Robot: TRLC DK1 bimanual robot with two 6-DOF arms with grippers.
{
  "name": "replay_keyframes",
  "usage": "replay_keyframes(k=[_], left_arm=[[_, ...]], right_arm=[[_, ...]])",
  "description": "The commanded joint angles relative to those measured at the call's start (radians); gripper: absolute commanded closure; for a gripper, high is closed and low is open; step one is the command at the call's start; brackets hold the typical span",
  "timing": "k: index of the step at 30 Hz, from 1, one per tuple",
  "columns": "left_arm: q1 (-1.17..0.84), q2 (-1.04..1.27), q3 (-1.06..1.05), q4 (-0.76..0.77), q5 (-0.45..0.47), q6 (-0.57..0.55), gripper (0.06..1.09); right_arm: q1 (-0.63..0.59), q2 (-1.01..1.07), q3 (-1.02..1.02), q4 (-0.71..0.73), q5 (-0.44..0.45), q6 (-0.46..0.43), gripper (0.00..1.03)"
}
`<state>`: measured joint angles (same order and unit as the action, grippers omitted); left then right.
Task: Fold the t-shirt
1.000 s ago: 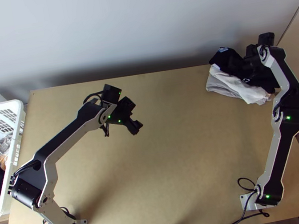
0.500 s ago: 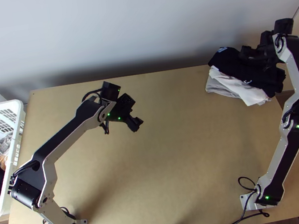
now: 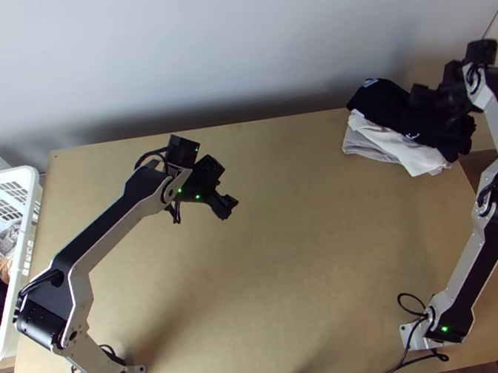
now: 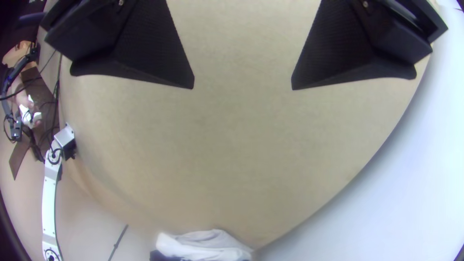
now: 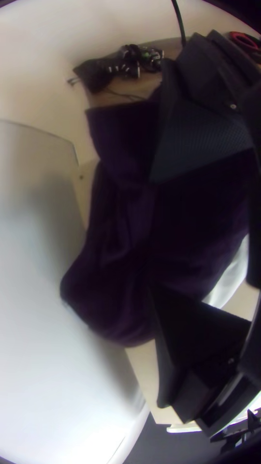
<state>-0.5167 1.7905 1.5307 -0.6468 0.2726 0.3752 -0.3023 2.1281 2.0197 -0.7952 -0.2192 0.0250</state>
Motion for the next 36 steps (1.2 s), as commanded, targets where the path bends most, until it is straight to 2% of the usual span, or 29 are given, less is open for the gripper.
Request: replay_keyframes(k=[1, 4, 10, 25, 29, 36], left_arm=[[0.003, -0.013, -0.001, -0.005, -0.007, 0.005, 0.1], [0.003, -0.013, 0.005, -0.011, -0.012, 0.005, 0.1], [0.001, -0.016, 0.011, -0.014, -0.012, 0.005, 0.1], [-0.011, -0.005, 0.02, -0.008, -0.012, -0.01, 0.1], [-0.009, -0.019, -0.004, -0.002, -0.013, -0.012, 0.1], [0.012, -0.046, -0.055, 0.006, -0.019, -0.012, 0.1]], right_arm=[[-0.026, 0.075, -0.053, 0.007, 0.047, 0.0, 0.05], [-0.043, 0.127, -0.05, -0.006, 0.069, 0.003, 0.05], [-0.046, 0.139, -0.049, -0.134, 0.075, -0.002, 0.05], [-0.035, -0.161, 0.094, -0.144, 0.075, -0.036, 0.05], [-0.035, -0.195, 0.076, -0.185, 0.075, -0.037, 0.05], [-0.049, -0.171, -0.098, -0.177, 0.075, -0.04, 0.05]])
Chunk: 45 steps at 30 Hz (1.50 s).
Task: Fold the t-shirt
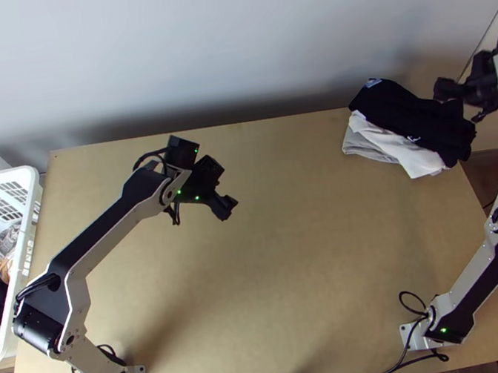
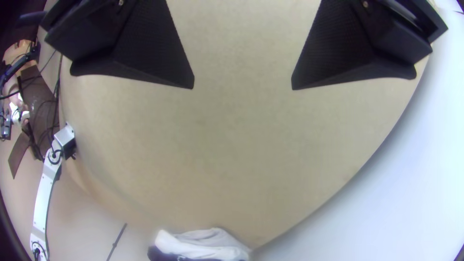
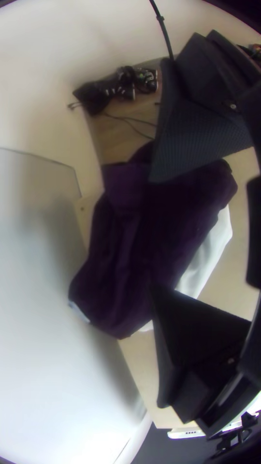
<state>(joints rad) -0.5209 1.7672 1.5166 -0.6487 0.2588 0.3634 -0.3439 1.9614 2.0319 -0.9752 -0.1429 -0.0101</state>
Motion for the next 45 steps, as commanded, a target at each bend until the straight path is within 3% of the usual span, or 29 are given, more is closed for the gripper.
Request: replay_keyframes(k=[1, 15, 21, 27, 34, 38, 43, 45], left_arm=[[0.022, -0.028, -0.047, 0.009, -0.007, 0.0, 0.1], [0.098, -0.104, -0.09, -0.005, -0.009, 0.009, 0.1], [0.098, -0.169, -0.133, 0.0, -0.009, 0.0, 0.1], [0.094, -0.315, -0.226, 0.078, -0.01, -0.058, 0.1], [0.096, -0.594, -0.515, 0.31, -0.033, -0.161, 0.1], [0.104, -0.753, -0.667, 0.416, -0.07, -0.195, 0.1], [0.191, -0.989, -0.891, 0.615, -0.09, -0.224, 0.1], [0.236, -1.066, -0.941, 0.629, -0.09, -0.224, 0.1]], right_arm=[[-0.01, 0.008, -0.133, 0.013, 0.0, -0.002, 0.05], [-0.024, 0.088, -0.322, 0.217, 0.002, 0.006, 0.05], [0.011, -0.147, -0.329, 0.222, -0.043, -0.011, 0.05], [0.126, -0.411, -0.407, 0.245, -0.049, -0.054, 0.05], [0.405, -0.825, -0.918, 0.602, -0.043, -0.076, 0.05], [0.563, -0.993, -1.113, 0.699, 0.028, 0.024, 0.05], [0.589, -1.082, -1.224, 0.701, 0.031, 0.098, 0.05], [0.576, -1.102, -1.262, 0.702, 0.032, 0.105, 0.05]])
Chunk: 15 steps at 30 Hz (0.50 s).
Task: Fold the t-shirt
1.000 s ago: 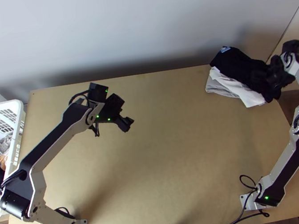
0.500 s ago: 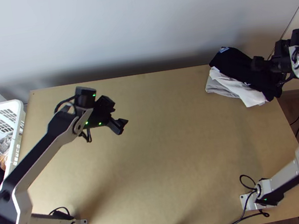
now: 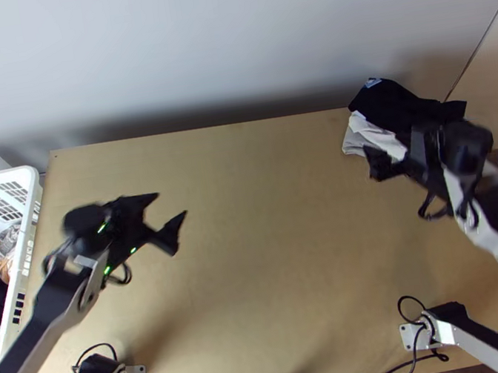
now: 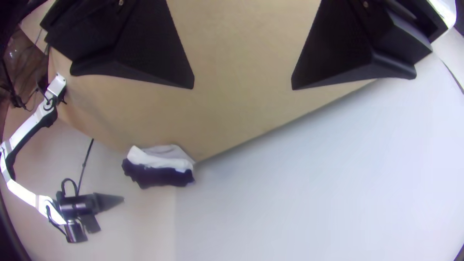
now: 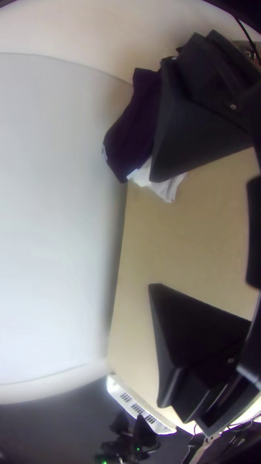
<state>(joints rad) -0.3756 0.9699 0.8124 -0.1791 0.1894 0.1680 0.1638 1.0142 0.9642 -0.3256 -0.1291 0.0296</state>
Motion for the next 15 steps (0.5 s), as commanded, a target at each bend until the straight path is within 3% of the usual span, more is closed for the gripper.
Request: replay_keyframes(k=[1, 7, 15], left_arm=[[0.11, -0.296, -0.254, 0.159, -0.021, -0.028, 0.1], [0.224, -0.438, -0.326, 0.178, -0.021, -0.019, 0.1], [0.33, -0.582, -0.437, 0.201, -0.021, 0.022, 0.1]], right_arm=[[0.052, -0.172, -0.211, 0.054, 0.017, 0.067, 0.05], [0.019, -0.307, -0.331, 0.138, 0.02, 0.058, 0.05], [-0.047, -0.508, -0.522, 0.284, 0.102, -0.039, 0.05]])
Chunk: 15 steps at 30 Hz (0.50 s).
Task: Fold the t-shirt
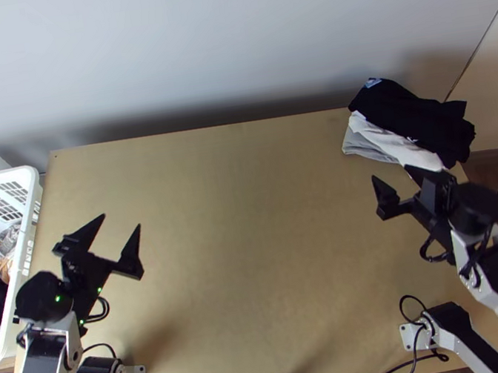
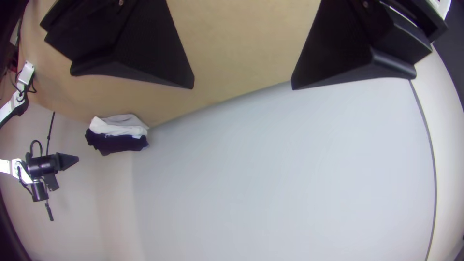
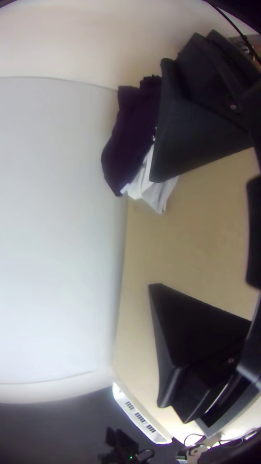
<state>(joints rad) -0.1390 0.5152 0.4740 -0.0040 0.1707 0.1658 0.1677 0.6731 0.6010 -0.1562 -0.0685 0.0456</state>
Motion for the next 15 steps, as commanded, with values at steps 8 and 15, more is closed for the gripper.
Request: replay_keyframes(k=[8, 15], left_arm=[[0.171, -0.199, -0.232, 0.102, -0.039, 0.078, 0.1], [0.187, -0.448, -0.376, 0.114, -0.054, 0.097, 0.1]], right_arm=[[-0.08, -0.349, -0.383, 0.242, 0.041, -0.122, 0.05], [-0.119, -0.589, -0.492, 0.245, 0.041, -0.105, 0.05]])
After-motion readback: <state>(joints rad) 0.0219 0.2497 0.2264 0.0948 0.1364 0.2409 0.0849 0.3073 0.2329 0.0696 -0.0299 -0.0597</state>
